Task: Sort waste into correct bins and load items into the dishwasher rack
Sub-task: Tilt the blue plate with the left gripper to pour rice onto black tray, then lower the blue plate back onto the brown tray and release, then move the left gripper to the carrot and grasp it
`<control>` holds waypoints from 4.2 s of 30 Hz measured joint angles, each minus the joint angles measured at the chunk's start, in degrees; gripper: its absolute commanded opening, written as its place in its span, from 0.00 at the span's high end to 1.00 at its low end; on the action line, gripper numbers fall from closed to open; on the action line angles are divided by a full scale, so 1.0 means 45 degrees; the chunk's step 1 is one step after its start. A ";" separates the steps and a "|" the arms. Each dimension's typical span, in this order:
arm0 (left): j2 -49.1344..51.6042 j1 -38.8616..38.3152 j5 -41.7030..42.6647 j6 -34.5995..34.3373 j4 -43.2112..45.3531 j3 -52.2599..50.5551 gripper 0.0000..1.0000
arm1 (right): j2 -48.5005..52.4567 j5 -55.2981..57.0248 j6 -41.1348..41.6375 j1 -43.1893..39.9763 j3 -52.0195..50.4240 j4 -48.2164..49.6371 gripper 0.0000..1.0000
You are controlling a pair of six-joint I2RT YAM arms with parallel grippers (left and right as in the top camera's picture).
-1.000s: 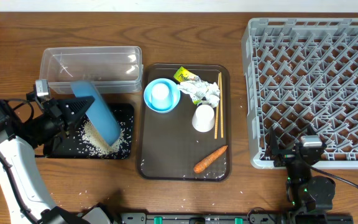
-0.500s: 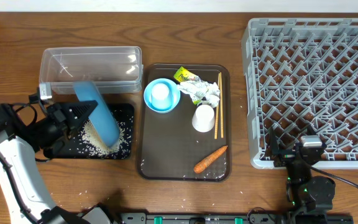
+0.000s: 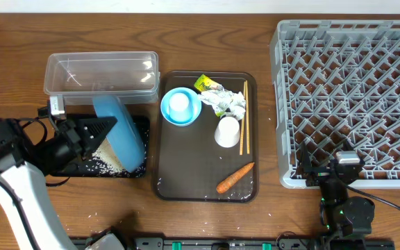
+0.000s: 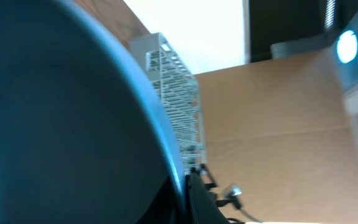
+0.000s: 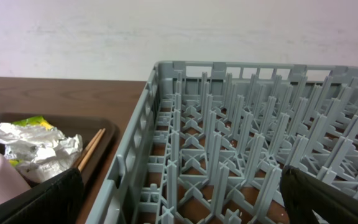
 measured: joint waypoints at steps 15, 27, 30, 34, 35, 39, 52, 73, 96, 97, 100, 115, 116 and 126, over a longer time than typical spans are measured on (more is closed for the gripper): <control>-0.0554 -0.0034 0.0491 -0.3852 0.3541 0.0024 0.94 | 0.0000 0.0000 0.0000 0.0000 0.0000 -0.0005 0.01; -0.1870 -0.2788 -0.0772 -0.4192 0.2516 0.0024 0.94 | 0.0000 0.0000 0.0000 0.0000 0.0000 0.0000 0.01; -0.2433 -0.4240 -0.3104 -0.4197 0.1647 0.0024 0.94 | 0.0000 0.0000 0.0000 0.0000 0.0000 0.0000 0.01; -0.2769 -0.6251 -0.5343 -0.4245 0.1375 0.0024 0.94 | 0.0000 0.0000 0.0000 0.0000 0.0000 -0.0005 0.01; -0.2803 -0.6810 -0.5688 -0.4245 0.1457 0.0024 0.94 | 0.0000 0.0000 0.0000 0.0000 0.0000 -0.0005 0.01; -0.2793 -0.8539 -0.6450 -0.4391 0.1734 0.0024 0.94 | 0.0000 0.0000 0.0000 0.0000 0.0000 -0.0005 0.01; -0.2016 -1.2794 -0.9777 -0.6591 0.2807 0.0024 0.94 | 0.0000 0.0000 0.0000 0.0000 0.0000 -0.0005 0.01; 0.1802 -1.7316 -1.3299 -0.9369 0.5085 0.0024 0.94 | 0.0000 0.0000 0.0000 0.0000 0.0000 -0.0005 0.01; 0.3798 -1.7427 -1.4285 -0.9617 0.5217 0.0024 0.83 | 0.0000 0.0000 0.0000 0.0000 0.0000 -0.0005 0.01; 0.3798 -1.7422 -1.4280 -0.9617 0.5221 0.0024 0.83 | 0.0000 0.0000 0.0000 0.0000 0.0000 -0.0005 0.01; 0.3803 -1.7427 -1.4241 -0.9627 0.5226 0.0024 0.83 | 0.0000 0.0000 0.0000 0.0000 0.0000 0.0000 0.01; 0.2929 -1.7510 -1.3483 -0.9471 0.5620 0.0024 0.69 | 0.0000 0.0000 0.0000 0.0000 0.0000 -0.0005 0.01; 0.2710 -1.7573 -1.3459 -0.9408 0.5644 0.0024 0.65 | 0.0000 0.0000 0.0000 0.0000 0.0000 -0.0005 0.01; 0.2307 -1.9812 -1.4178 -0.8383 0.5761 0.0029 0.50 | 0.0000 0.0000 0.0000 0.0000 0.0000 0.0000 0.01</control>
